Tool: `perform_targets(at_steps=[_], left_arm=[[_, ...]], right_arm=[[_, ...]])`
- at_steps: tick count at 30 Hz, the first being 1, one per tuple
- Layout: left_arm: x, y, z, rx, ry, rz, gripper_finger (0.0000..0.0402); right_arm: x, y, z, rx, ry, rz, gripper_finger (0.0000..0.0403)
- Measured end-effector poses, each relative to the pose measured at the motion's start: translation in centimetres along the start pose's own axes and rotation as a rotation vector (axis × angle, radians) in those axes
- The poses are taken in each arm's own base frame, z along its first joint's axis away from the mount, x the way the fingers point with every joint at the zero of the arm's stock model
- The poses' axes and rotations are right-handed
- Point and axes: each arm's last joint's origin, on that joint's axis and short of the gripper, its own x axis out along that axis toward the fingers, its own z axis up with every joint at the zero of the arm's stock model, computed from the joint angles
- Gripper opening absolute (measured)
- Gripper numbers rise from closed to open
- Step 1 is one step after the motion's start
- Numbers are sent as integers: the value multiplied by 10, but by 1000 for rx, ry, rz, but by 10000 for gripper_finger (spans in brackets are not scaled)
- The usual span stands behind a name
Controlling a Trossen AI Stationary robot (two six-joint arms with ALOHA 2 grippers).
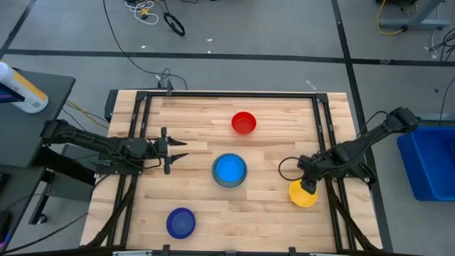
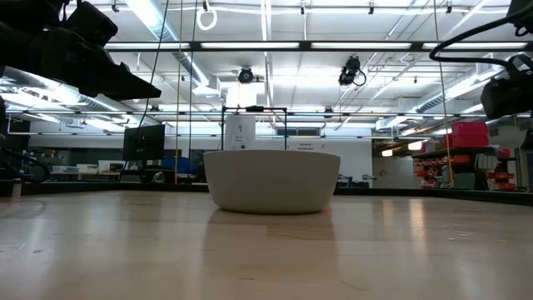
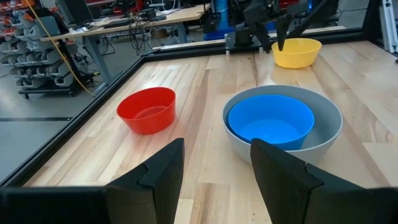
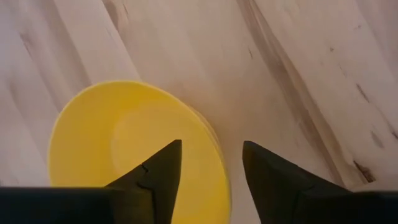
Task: Nest bowls inside each other
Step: Stack the yellow bowl on the light blue bowl
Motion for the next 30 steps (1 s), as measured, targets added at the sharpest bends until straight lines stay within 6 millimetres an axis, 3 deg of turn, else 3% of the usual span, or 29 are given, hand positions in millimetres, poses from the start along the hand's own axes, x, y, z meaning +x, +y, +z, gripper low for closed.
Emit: perform_targets(at_steps=[5, 11, 18, 30], left_arm=[[0, 0, 0, 0, 0, 0, 194], [0, 0, 0, 0, 0, 0, 194], [0, 0, 0, 0, 0, 0, 194], [0, 0, 0, 0, 1, 3, 194]], right_arm=[[5, 2, 0, -2, 52, -3, 119], [11, 8, 3, -20, 51, 12, 14], [16, 15, 10, -96, -59, 17, 5], [11, 29, 18, -275, -476, -86, 2]])
